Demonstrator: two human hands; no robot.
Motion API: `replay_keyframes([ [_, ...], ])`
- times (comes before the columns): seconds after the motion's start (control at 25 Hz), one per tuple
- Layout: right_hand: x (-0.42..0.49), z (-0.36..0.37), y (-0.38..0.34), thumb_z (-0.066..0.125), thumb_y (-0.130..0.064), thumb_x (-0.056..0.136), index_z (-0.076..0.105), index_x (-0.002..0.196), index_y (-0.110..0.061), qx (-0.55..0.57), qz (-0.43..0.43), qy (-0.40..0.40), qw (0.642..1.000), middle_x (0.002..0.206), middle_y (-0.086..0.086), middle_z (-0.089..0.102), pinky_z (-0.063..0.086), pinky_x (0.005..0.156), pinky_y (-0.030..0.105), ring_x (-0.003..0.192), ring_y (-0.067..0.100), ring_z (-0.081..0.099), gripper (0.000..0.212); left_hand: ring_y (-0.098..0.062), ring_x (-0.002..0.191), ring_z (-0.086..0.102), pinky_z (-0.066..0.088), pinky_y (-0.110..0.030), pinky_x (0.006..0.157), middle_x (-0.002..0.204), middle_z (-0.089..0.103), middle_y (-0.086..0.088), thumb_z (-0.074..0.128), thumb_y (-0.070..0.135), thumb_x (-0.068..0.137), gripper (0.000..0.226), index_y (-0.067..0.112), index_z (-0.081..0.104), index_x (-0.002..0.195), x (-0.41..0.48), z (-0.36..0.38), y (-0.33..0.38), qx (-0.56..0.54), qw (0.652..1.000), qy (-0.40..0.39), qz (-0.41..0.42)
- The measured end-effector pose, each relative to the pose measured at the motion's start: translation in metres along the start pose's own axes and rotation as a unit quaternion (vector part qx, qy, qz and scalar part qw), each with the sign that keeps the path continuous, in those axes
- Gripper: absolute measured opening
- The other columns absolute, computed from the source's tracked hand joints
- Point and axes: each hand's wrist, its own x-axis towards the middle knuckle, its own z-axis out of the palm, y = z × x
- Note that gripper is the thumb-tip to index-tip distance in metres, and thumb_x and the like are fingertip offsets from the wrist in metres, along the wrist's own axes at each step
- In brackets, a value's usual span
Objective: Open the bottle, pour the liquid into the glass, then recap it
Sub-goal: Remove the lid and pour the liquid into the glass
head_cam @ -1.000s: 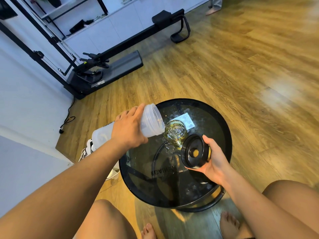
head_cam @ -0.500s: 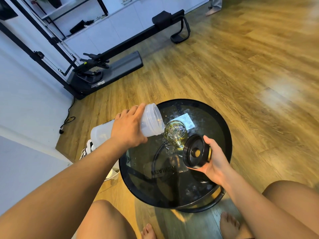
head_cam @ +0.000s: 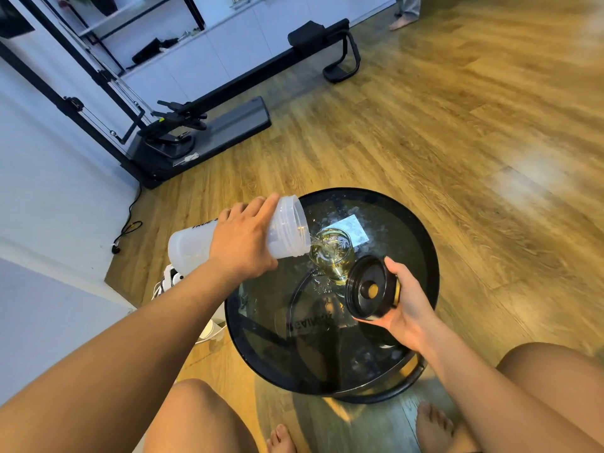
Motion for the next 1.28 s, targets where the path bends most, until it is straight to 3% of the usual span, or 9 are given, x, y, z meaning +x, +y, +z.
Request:
replay_keyframes([
  [0.68,-0.008,0.003,-0.002,0.068,-0.048,0.087,0.057,0.131,-0.022,-0.009,-0.004,0.002,1.0,0.129,0.019,0.064,0.051,0.093,0.07,0.113,0.046,0.064,0.053,-0.034,0.11,0.054,0.039,-0.046,0.093,0.13,0.053,-0.002,0.081,0.038,0.059,0.097,0.022,0.037,0.144,0.011,-0.003,0.002,0.112,0.985,0.092,0.09],
  [1.04,-0.013,0.005,-0.003,0.069,-0.05,0.085,0.058,0.131,-0.023,-0.017,-0.004,0.004,1.0,0.128,0.018,0.065,0.053,0.091,0.068,0.112,0.045,0.065,0.054,-0.045,0.122,0.047,0.028,-0.06,0.109,0.138,0.049,-0.013,0.076,0.022,0.065,0.092,0.02,0.03,0.144,0.017,-0.016,0.011,0.205,0.951,0.109,0.204],
  [1.28,-0.023,0.006,-0.007,0.063,-0.044,0.092,0.068,0.116,-0.021,-0.1,-0.034,0.015,0.994,0.12,0.013,0.071,0.054,0.094,0.064,0.108,0.037,0.069,0.034,-0.046,0.124,0.046,0.027,-0.061,0.111,0.141,0.048,-0.015,0.076,0.025,0.069,0.093,0.022,0.026,0.147,0.023,-0.01,0.016,0.221,0.938,0.129,0.235],
])
